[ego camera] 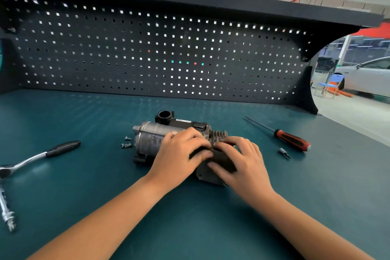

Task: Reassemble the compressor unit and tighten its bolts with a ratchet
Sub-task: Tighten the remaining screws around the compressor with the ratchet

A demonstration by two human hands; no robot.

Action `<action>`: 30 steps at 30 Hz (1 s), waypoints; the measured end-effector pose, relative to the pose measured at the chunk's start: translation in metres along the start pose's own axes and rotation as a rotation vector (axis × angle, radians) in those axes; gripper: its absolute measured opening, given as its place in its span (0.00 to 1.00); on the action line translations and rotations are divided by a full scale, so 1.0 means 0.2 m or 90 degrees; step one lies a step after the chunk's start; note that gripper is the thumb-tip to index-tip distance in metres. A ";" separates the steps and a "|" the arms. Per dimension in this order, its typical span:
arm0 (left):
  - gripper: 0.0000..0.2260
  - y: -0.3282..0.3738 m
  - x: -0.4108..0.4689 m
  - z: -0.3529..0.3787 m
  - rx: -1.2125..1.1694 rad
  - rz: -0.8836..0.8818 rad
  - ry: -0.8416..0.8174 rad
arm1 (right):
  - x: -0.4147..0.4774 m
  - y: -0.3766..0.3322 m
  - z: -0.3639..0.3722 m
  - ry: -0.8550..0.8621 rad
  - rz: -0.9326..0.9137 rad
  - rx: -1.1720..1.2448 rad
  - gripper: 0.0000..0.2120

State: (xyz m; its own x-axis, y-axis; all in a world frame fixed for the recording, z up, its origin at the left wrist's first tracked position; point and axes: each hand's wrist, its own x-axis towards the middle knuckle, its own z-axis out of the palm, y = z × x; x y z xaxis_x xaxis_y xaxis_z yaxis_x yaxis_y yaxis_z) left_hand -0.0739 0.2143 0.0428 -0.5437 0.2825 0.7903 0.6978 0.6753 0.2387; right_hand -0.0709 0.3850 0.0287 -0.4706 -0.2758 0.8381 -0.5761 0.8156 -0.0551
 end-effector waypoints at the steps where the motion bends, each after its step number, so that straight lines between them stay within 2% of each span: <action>1: 0.11 0.00 -0.01 0.00 0.012 0.009 0.006 | 0.00 0.00 0.00 -0.006 0.001 -0.001 0.16; 5: 0.13 -0.01 -0.02 0.00 0.029 0.029 0.019 | -0.01 0.02 0.00 -0.016 0.023 -0.004 0.19; 10: 0.18 -0.02 -0.06 -0.02 0.065 0.071 -0.036 | -0.01 0.02 -0.02 -0.048 0.035 0.015 0.21; 13: 0.19 -0.08 -0.03 -0.13 0.093 0.079 0.023 | -0.02 0.04 -0.03 -0.078 0.059 0.026 0.23; 15: 0.15 -0.21 -0.01 -0.24 0.116 -0.037 0.134 | -0.03 0.05 -0.05 -0.093 0.071 0.045 0.26; 17: 0.11 -0.38 -0.05 -0.37 0.141 -0.254 0.179 | -0.03 0.06 -0.06 -0.092 0.079 0.076 0.27; 19: 0.11 -0.55 -0.14 -0.43 0.190 -0.421 0.093 | -0.04 0.06 -0.07 -0.096 0.097 0.098 0.27; 20: 0.12 -0.61 -0.18 -0.43 0.204 -0.454 0.033 | -0.04 0.06 -0.07 -0.098 0.108 0.103 0.28; 24: 0.15 -0.68 -0.21 -0.35 0.208 -0.437 -0.121 | -0.04 0.09 -0.08 -0.108 0.142 0.127 0.27; 27: 0.17 -0.68 -0.19 -0.31 0.298 -0.432 -0.205 | -0.04 0.11 -0.11 -0.091 0.166 0.186 0.26; 30: 0.14 -0.68 -0.20 -0.31 0.291 -0.441 -0.166 | -0.04 0.10 -0.11 -0.070 0.171 0.204 0.29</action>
State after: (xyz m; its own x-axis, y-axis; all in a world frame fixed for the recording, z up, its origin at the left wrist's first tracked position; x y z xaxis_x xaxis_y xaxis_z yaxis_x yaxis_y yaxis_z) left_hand -0.1194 0.0695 0.0139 -0.9052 -0.1843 0.3829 -0.0553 0.9444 0.3240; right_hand -0.0642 0.4149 0.0335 -0.6905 -0.1419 0.7092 -0.5936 0.6715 -0.4436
